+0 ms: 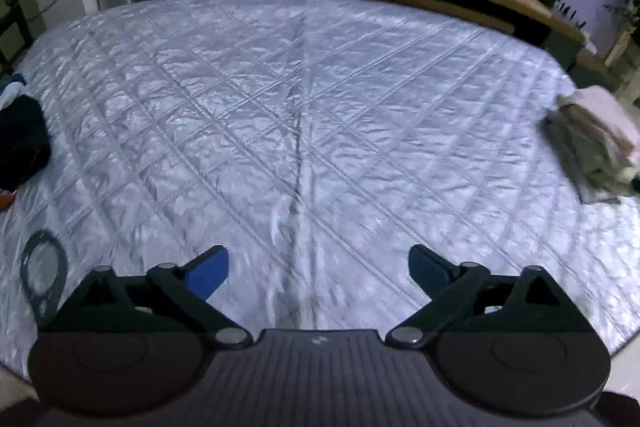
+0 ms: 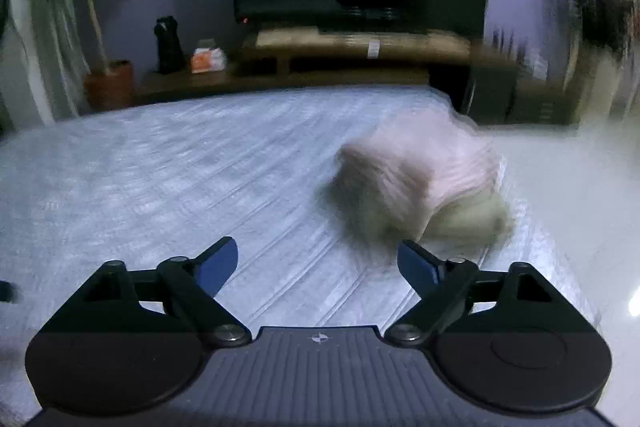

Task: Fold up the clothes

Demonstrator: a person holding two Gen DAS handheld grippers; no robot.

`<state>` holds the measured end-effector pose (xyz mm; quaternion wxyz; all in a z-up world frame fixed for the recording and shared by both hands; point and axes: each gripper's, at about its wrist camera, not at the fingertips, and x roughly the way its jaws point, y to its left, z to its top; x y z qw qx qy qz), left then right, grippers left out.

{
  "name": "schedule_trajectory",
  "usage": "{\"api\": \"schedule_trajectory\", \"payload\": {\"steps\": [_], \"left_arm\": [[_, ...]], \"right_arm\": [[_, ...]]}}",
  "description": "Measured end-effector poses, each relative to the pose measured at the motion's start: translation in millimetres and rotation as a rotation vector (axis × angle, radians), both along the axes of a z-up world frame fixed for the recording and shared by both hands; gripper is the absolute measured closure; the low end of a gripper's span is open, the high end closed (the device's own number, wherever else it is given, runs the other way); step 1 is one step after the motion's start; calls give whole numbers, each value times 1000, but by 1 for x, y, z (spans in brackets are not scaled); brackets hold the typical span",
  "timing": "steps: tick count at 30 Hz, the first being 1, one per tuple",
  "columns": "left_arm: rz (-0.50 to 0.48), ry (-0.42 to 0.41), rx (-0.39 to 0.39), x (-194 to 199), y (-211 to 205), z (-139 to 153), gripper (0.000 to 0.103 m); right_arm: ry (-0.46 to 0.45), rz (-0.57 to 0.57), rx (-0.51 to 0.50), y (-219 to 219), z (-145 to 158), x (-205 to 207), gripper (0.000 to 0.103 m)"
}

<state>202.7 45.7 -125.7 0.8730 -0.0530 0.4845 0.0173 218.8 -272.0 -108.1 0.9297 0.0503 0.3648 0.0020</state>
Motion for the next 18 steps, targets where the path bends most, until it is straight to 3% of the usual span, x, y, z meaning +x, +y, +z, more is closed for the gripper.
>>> {"api": "schedule_trajectory", "payload": {"steps": [3, 9, 18], "left_arm": [[-9, 26, 26, -35, -14, 9, 1], [0, 120, 23, -94, -31, 18, 1], [-62, 64, 57, -155, -69, 43, 1]], "right_arm": [[87, -24, 112, 13, -5, -40, 7], [8, -67, 73, 37, 1, -99, 6], [-41, -197, 161, 23, 4, -159, 6]]}}
